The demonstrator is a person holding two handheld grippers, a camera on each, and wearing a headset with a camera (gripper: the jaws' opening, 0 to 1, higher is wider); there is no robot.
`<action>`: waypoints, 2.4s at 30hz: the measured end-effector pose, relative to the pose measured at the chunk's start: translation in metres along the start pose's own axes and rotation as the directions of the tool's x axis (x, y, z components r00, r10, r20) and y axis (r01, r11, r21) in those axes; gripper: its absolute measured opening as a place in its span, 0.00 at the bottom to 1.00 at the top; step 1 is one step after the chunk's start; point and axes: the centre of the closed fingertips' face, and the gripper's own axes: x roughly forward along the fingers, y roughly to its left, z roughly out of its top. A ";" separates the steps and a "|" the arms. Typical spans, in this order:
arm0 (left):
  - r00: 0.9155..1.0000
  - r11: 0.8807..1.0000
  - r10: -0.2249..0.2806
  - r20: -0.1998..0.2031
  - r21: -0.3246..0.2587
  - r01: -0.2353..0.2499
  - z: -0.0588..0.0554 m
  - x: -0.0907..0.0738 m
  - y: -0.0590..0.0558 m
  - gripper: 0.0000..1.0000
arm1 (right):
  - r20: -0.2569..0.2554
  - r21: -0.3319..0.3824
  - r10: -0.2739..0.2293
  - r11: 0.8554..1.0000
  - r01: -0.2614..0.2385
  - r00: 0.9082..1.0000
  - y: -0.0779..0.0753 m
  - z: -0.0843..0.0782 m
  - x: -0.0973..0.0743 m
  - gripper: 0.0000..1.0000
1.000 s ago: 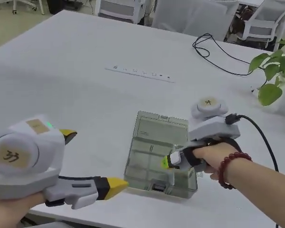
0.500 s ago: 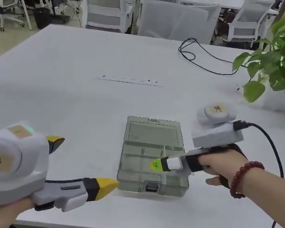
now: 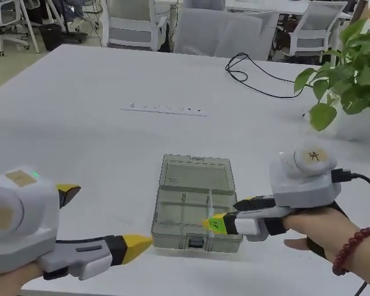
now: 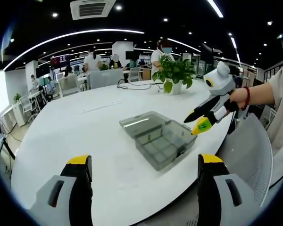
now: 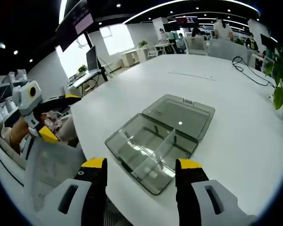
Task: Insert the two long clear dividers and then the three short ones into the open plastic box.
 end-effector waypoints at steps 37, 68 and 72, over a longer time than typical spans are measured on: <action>0.994 0.999 0.018 -0.104 -0.044 -0.022 -0.021 0.001 0.004 0.84 | 0.105 -0.132 -0.034 0.990 0.047 0.994 0.000 -0.008 -0.032 0.81; 0.931 0.991 0.037 -0.363 -0.103 -0.080 -0.076 0.057 0.047 0.49 | 0.147 -0.049 -0.098 0.993 0.106 0.984 -0.008 -0.010 -0.042 0.70; 0.920 0.991 0.038 -0.391 -0.101 -0.084 -0.082 0.062 0.049 0.46 | 0.151 -0.048 -0.099 0.993 0.107 0.984 -0.008 -0.010 -0.043 0.70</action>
